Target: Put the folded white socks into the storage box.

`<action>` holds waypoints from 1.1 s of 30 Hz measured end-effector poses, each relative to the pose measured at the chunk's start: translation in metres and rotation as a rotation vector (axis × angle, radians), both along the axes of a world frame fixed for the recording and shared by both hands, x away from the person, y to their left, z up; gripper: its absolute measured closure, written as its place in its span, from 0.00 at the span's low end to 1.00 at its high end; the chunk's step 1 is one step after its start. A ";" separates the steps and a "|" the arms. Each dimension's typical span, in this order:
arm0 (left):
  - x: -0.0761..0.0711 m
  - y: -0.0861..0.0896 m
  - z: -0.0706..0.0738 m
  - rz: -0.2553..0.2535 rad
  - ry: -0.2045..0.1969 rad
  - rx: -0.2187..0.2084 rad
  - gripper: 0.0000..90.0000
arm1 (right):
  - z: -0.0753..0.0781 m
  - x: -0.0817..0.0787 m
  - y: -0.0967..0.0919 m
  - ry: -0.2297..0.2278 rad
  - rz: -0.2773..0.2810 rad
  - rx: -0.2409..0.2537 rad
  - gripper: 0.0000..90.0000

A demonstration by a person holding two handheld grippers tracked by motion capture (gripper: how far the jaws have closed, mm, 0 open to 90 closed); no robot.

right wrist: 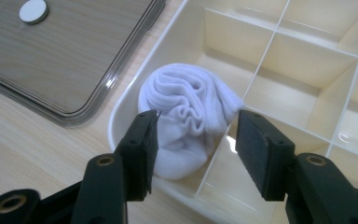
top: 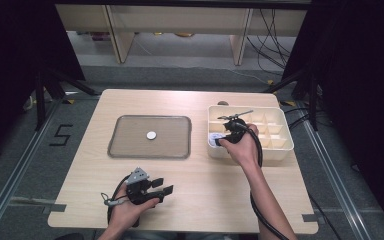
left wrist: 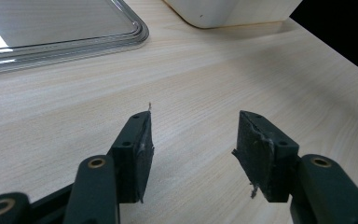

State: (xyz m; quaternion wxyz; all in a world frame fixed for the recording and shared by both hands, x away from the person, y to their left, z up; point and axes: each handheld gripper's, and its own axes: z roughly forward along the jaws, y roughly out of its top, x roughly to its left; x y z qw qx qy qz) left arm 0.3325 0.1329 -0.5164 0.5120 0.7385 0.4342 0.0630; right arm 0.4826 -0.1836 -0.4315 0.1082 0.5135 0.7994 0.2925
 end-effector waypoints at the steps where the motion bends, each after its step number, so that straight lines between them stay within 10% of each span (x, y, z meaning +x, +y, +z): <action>1: 0.000 0.000 0.000 0.000 0.000 0.000 0.50 | 0.000 0.000 0.000 0.000 0.000 0.000 0.54; 33: 0.000 0.001 -0.002 0.008 -0.007 0.003 0.49 | -0.003 -0.081 -0.014 -0.201 0.006 0.082 0.52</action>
